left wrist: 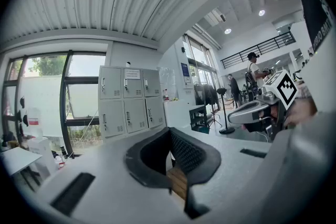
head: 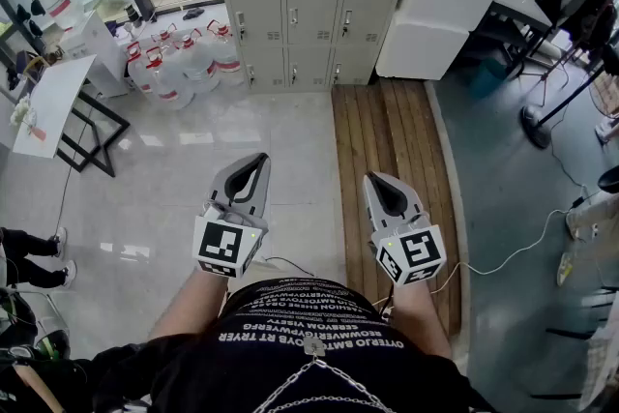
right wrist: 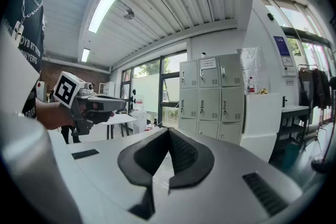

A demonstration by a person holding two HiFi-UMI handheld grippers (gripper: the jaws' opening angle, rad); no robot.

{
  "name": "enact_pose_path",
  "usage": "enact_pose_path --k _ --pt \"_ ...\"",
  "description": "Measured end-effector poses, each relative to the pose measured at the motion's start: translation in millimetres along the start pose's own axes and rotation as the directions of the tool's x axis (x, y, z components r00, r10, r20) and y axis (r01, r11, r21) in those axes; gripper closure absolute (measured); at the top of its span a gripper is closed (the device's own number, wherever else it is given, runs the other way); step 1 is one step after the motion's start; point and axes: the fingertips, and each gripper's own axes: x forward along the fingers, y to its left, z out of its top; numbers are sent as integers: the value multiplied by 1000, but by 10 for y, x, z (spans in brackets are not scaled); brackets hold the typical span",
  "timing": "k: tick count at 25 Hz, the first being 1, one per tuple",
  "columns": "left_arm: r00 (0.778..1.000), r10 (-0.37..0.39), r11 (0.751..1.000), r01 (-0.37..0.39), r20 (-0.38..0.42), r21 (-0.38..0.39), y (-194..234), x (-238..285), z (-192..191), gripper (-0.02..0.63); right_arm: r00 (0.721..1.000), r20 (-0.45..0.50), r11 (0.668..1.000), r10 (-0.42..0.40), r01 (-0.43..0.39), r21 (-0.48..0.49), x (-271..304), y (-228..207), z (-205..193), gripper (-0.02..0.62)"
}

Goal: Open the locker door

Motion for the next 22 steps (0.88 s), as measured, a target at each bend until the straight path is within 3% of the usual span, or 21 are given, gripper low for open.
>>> enact_pose_path --k 14,22 --pt "999 15 999 -16 -32 -43 -49 -97 -229 614 999 -27 998 25 -24 50 -105 40 -234 598" --pt "999 -19 998 17 -36 -57 16 172 -319 614 998 -65 997 -11 16 76 12 -97 -384 598"
